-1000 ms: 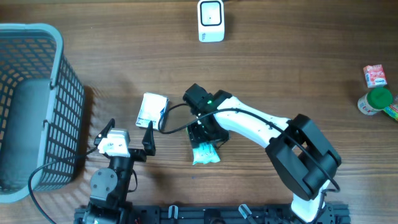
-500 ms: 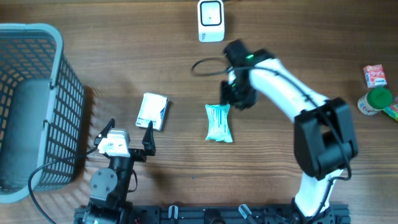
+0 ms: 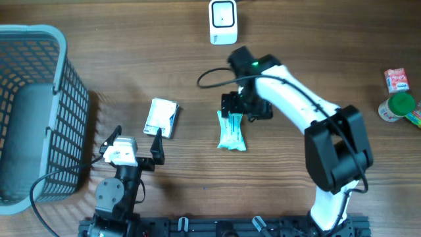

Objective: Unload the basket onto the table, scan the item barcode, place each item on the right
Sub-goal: 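Lift the green wipes pack and hold it over the scanner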

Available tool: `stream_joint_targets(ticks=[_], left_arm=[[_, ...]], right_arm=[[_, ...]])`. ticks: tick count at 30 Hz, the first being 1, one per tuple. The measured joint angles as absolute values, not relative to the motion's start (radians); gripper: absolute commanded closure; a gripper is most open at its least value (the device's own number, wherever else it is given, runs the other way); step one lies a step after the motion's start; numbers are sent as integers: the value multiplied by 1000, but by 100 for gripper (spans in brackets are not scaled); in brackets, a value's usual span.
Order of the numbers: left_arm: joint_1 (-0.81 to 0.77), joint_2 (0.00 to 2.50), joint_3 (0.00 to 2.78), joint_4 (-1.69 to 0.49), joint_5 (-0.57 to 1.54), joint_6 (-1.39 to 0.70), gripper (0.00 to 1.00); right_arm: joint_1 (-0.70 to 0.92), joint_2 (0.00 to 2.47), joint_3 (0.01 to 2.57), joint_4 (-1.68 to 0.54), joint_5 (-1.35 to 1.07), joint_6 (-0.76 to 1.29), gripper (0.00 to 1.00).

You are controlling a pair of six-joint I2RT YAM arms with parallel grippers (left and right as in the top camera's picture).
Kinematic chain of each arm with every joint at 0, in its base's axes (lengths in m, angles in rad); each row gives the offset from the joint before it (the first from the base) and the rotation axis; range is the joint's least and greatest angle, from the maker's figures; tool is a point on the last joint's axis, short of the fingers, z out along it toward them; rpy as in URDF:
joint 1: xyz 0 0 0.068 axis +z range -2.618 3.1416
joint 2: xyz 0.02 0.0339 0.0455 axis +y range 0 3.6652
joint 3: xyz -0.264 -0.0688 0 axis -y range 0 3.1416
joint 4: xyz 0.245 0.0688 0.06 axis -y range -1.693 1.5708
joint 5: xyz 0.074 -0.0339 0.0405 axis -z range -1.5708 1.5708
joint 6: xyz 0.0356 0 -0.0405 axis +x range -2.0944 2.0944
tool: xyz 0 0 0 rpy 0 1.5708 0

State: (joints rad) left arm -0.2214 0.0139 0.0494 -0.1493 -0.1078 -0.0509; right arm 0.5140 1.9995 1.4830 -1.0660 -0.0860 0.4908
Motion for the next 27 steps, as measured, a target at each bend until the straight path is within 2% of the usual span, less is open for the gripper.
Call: stream_joint_targets(ticks=[4,5,6,8,15,16,18,19,23,25,27], left_arm=[[-221,14,49,-149,-108,-51,0],[-221,14,49,-149,-108,-51,0],[-221,14,49,-149,-108,-51,0],[-221,14,49,-149,-108,-51,0],[-221,14,49,-149,-107,-51,0],[-221,14,49,-149,-108,-51,0],[-221,14,49,-149,-108,-51,0],[-221,14,49,-150,-108,-51,0],[-221,14,49,-149,-108,-51,0],[-221,14,49,-149,-108,-51,0],[-221,14,49,-149,-108,-51,0]], right_arm=[[662,2000,1483,-1055,94,573,0],[682,2000,1483,-1048,114,588,5],[699,2000,1483,-1034,135,613,19],[708,2000,1483,-1016,159,650,24],[784,2024,1484,-1005,237,737,23],[799,2050,1485,-1006,252,744,27],[812,2109,1488,-1018,276,763,44],[811,2125,1499,-1036,291,784,58],[802,2143,1515,-1082,319,834,88],[802,2144,1542,-1127,323,843,95],[798,2158,1588,-1182,315,848,96]])
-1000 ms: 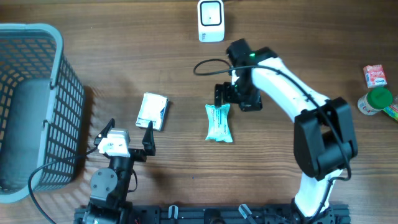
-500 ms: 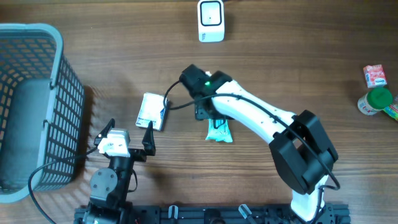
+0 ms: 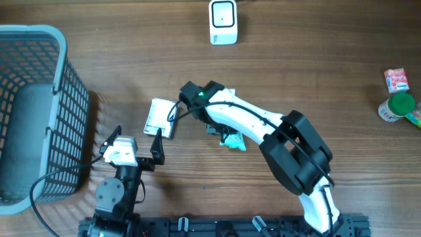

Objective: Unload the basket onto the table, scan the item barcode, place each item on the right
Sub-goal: 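Lift the green wipes pack and hold it over the scanner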

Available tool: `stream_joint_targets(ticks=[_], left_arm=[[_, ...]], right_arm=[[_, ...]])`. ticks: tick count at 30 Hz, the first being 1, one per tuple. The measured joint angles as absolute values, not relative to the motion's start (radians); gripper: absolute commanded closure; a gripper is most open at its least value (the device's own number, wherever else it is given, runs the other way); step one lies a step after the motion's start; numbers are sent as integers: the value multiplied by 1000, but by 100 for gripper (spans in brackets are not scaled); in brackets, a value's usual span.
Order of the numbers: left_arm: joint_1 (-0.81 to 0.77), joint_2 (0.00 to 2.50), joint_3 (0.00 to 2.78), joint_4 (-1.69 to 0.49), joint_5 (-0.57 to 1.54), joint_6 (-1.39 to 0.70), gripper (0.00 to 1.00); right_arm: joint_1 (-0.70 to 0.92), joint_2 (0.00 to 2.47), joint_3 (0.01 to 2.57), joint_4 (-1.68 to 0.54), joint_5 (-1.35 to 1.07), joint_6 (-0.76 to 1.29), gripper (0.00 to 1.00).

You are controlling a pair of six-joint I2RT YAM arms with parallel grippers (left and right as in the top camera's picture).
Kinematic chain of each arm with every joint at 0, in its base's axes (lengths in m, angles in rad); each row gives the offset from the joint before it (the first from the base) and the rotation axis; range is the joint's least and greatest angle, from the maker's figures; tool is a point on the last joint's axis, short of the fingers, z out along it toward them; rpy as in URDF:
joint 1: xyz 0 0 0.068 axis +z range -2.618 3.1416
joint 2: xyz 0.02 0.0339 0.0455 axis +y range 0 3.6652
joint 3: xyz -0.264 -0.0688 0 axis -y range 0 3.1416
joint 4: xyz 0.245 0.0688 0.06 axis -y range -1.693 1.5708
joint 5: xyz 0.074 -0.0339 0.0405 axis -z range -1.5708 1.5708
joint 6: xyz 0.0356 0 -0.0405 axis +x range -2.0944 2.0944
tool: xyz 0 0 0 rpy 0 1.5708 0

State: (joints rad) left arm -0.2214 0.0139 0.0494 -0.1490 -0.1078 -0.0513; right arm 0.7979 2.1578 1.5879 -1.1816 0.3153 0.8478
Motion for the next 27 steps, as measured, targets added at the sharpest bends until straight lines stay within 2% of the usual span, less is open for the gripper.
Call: stream_joint_targets(ticks=[3,5,10,14,17,20,23,27], left_arm=[[-221,14,49,-149,-108,-51,0],[-221,14,49,-149,-108,-51,0],[-221,14,49,-149,-108,-51,0],[-221,14,49,-149,-108,-51,0],[-221,14,49,-149,-107,-51,0],[-221,14,49,-149,-108,-51,0],[-221,14,49,-149,-108,-51,0],[-221,14,49,-149,-108,-51,0]], right_arm=[[775,2196,1748,-1301,241,788,96],[726,2191,1877,-1322,91,641,96],[472,2184,1924,-1300,-597,255,96],[329,2184,1917,-1260,-1005,112,96],[306,2184,1916,-1182,-1203,128,96],[304,2184,1912,-1099,-1348,264,96],[304,2184,1911,-1090,-1406,428,96],[304,2184,1909,-1090,-1489,533,95]])
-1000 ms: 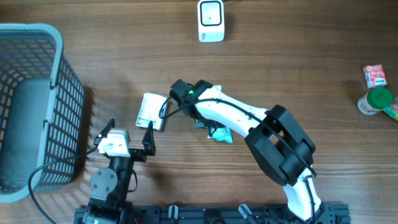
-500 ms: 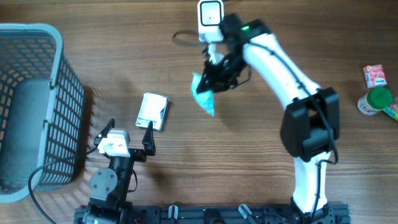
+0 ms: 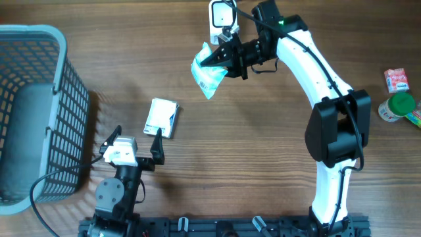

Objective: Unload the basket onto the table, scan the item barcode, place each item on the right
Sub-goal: 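Lift the green wipes pack and hold it over the scanner, then carry the green wipes pack right and release it at the table edge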

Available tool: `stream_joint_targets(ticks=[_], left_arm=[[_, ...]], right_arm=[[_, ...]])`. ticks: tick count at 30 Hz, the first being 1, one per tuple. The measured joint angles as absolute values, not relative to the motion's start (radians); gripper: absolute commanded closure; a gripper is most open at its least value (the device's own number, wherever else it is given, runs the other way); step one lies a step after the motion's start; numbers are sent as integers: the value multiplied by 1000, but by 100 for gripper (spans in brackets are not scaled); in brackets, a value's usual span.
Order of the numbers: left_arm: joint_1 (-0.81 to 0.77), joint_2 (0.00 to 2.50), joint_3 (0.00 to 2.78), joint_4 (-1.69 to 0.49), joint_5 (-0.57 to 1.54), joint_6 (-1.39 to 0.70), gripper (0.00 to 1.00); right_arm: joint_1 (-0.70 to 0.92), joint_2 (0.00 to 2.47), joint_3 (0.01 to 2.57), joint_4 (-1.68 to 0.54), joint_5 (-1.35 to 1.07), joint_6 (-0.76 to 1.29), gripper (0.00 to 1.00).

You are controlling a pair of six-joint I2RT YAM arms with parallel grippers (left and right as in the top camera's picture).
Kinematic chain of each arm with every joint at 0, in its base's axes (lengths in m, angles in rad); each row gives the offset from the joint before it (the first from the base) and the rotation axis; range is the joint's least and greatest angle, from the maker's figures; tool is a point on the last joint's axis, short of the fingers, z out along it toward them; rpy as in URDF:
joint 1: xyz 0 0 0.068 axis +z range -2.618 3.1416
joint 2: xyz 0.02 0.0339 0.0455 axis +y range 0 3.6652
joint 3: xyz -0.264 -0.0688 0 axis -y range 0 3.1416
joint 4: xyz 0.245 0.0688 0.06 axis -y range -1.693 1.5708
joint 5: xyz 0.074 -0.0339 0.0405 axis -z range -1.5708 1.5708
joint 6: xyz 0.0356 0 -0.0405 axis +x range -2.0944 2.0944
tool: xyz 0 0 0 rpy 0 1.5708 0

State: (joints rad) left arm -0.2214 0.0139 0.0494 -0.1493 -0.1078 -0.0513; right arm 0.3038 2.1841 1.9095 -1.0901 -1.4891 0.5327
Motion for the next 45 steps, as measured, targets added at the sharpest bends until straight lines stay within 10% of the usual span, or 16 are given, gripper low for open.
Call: stream_joint_targets(ticks=[8,17,36,45], left_arm=[[-221,14,49,-149,-108,-51,0],[-221,14,49,-149,-108,-51,0],[-221,14,49,-149,-107,-51,0],[-221,14,49,-149,-108,-51,0]], right_arm=[[304,2173,1904,-1075,-1419,522,95],[371,1775,1902,-769,-373,286,95],[382,2281,1887,154,-57,-123,95],[419,2424,1887,200,86,-279,95]])
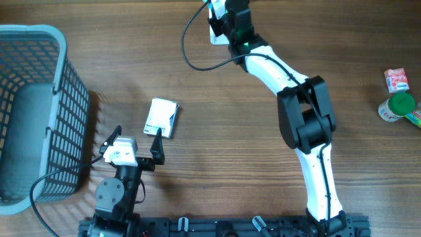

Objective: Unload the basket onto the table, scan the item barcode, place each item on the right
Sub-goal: 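Carry the green wipes pack right and release it at the table edge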

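In the overhead view my right arm [276,62] reaches to the far edge of the table. Its dark wrist and gripper [229,12] sit right over the white barcode scanner [214,27], of which only a sliver of the left side shows. The teal and white packet is not visible; it is hidden under the wrist or past the top edge of the picture, and the fingers cannot be made out. My left gripper [135,140] rests open near the front edge, holding nothing.
A white and blue box [162,117] lies just beyond the left gripper. A grey mesh basket [62,99] fills the left side. At the far right are a red packet [396,80] and a green-lidded jar [396,106]. A black cable [197,59] loops left of the scanner.
The right gripper has moved from just left of the scanner, where it held the teal packet in plain view, to directly over the scanner at the top edge. The packet no longer shows.
The right gripper was first at the teal packet lying mid-table. Then the arm was swung left, low over the packet near the white and blue box. Then it held the packet aloft beside the scanner, and now it is over the scanner. The left arm never moved.
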Available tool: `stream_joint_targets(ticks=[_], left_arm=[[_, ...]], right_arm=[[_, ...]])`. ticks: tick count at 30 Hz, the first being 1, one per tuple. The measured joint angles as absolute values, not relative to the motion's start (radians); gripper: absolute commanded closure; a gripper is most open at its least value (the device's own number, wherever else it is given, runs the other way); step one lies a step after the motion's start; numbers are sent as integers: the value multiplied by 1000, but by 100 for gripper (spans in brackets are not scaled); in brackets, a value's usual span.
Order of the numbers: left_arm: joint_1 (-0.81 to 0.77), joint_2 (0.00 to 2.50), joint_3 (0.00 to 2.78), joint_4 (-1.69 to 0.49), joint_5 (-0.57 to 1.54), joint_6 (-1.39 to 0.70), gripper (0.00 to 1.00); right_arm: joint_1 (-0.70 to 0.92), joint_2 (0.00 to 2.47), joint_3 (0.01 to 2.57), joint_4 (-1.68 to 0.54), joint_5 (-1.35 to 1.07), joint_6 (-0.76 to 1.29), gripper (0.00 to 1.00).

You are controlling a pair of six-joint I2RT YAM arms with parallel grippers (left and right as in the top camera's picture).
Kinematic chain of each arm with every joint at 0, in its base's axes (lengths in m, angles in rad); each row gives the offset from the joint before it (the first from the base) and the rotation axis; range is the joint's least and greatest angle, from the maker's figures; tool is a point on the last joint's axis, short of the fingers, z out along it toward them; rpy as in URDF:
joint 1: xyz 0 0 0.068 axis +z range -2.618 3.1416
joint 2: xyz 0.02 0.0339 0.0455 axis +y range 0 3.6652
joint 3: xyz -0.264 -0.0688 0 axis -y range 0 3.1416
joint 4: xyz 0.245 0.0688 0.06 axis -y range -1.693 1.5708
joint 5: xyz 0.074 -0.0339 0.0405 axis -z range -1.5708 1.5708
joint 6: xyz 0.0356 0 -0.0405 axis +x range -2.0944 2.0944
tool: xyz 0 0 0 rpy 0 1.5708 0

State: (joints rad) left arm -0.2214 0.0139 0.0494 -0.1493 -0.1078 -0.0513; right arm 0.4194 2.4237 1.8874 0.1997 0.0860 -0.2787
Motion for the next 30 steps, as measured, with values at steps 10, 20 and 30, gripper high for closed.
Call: stream_joint_targets(ticks=[10,20,30], left_arm=[[-221,14,49,-149,-107,-51,0],[-221,14,49,-149,-108,-51,0],[-221,14,49,-149,-108,-51,0]], right_arm=[[435,2353,1933,-168,334,-292,96],[1,2095,1921,-598,479,-78,96],[-359,2253,1822,-657,323,64,0]])
